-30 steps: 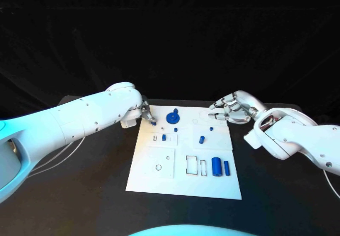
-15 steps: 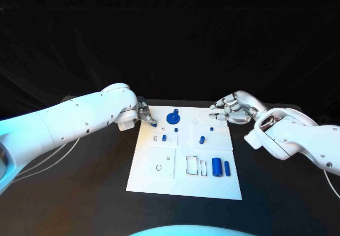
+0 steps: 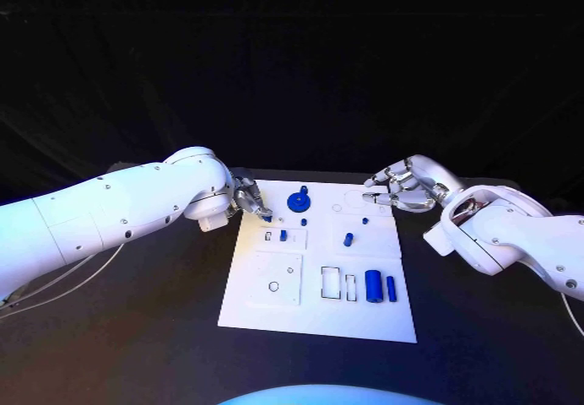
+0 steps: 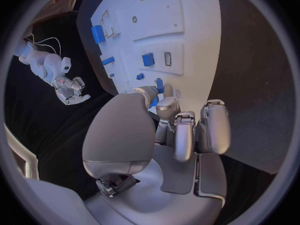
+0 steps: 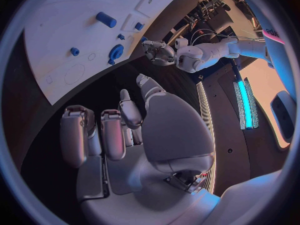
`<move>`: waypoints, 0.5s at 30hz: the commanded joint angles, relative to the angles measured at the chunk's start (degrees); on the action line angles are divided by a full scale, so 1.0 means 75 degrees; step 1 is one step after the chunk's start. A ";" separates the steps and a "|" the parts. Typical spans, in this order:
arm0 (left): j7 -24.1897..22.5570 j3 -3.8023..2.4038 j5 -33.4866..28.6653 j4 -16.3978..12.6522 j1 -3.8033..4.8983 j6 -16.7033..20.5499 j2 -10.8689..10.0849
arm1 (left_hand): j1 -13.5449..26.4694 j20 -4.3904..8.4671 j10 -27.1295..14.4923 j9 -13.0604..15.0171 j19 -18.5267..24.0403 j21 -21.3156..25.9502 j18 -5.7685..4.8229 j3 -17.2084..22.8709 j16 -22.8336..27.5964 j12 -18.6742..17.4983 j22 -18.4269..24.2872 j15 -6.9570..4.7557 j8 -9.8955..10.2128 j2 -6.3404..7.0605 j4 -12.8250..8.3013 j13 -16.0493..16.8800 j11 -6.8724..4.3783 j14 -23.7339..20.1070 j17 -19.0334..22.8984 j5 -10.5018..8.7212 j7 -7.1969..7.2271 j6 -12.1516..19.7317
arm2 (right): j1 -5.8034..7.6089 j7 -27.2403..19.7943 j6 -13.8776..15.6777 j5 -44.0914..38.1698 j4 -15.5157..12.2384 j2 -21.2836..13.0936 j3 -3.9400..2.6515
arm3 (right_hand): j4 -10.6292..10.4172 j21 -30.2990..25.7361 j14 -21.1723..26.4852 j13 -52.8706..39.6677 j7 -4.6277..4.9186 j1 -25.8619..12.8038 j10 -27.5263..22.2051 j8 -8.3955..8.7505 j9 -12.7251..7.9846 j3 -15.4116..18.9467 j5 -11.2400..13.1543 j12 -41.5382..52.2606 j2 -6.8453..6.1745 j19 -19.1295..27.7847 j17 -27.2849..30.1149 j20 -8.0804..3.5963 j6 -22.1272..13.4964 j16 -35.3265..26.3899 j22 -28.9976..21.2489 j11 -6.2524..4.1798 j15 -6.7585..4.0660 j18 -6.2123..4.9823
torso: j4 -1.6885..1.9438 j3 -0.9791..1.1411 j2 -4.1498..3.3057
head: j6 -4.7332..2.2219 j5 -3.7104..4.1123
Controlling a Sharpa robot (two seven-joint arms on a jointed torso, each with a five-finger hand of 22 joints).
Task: Assemble the parts on the task board
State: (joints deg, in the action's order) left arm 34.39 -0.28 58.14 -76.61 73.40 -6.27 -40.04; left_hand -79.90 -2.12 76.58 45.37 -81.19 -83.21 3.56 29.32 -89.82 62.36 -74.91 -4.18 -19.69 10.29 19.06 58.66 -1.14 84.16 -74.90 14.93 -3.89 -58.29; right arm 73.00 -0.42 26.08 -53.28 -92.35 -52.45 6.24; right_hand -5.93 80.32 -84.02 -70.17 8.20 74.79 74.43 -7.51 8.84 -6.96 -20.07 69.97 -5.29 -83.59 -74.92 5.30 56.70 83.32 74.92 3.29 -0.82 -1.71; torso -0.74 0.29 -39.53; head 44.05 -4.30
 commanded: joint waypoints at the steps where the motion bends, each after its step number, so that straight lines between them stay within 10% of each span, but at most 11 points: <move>1: -0.0222 0.0000 0.0265 -0.0240 -0.0083 0.0514 -0.0089 | 0.0000 0.0017 0.0079 0.0011 -0.0067 -0.0060 -0.0079 0.1431 -0.0024 0.0061 -0.0398 -0.0008 -0.0058 0.0079 -0.1379 0.0038 -0.0003 0.0779 -0.2013 0.0045 0.0087 -0.0158 | -0.0005 -0.0066 -0.0010 -0.0017 -0.0014 -0.0008 0.0000 | -0.0016 -0.0039 -0.0432 -0.0004 -0.0018 -0.0062 -0.0022 -0.0052 0.0012 0.0038 -0.0046 0.0005 -0.0010 0.0039 -0.0505 0.0005 0.0056 -0.0047 0.1076 -0.0007 -0.0012 -0.0131 | 0.0013 -0.0001 0.0003 | 0.0025 -0.0026; 15: 0.0120 0.0008 0.0760 -0.0684 -0.0479 0.1002 -0.0240 | 0.0055 0.0038 0.0196 0.0019 -0.0128 -0.0109 -0.0097 0.1630 -0.0024 0.0158 -0.0482 -0.0032 -0.0081 0.0189 -0.1431 0.0130 -0.0028 0.0779 -0.2013 0.0047 0.0111 -0.0238 | -0.0005 -0.0076 -0.0011 -0.0016 -0.0018 -0.0019 0.0000 | -0.0035 -0.0046 -0.0432 0.0001 -0.0020 -0.0085 -0.0025 -0.0054 0.0013 0.0051 -0.0058 0.0002 -0.0003 0.0043 -0.0503 0.0005 0.0055 -0.0050 0.1072 -0.0007 -0.0013 -0.0133 | -0.0011 -0.0010 -0.0007 | 0.0029 -0.0058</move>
State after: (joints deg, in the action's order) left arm 34.42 -0.19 61.95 -81.51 69.88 -0.67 -41.98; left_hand -79.20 -1.93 77.61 45.47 -81.81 -83.87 3.57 30.67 -89.82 63.23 -74.91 -4.17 -20.05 11.58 18.83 59.58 -1.35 84.16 -74.95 15.09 -3.78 -58.81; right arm 73.00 -0.44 26.12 -53.26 -92.40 -52.58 6.24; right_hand -6.17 80.32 -84.02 -70.16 8.20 74.79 74.43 -7.73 8.89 -6.72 -20.30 69.97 -5.29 -83.59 -74.91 5.30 56.69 83.32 74.92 3.29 -0.82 -1.71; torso -0.71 0.24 -39.56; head 44.27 -4.78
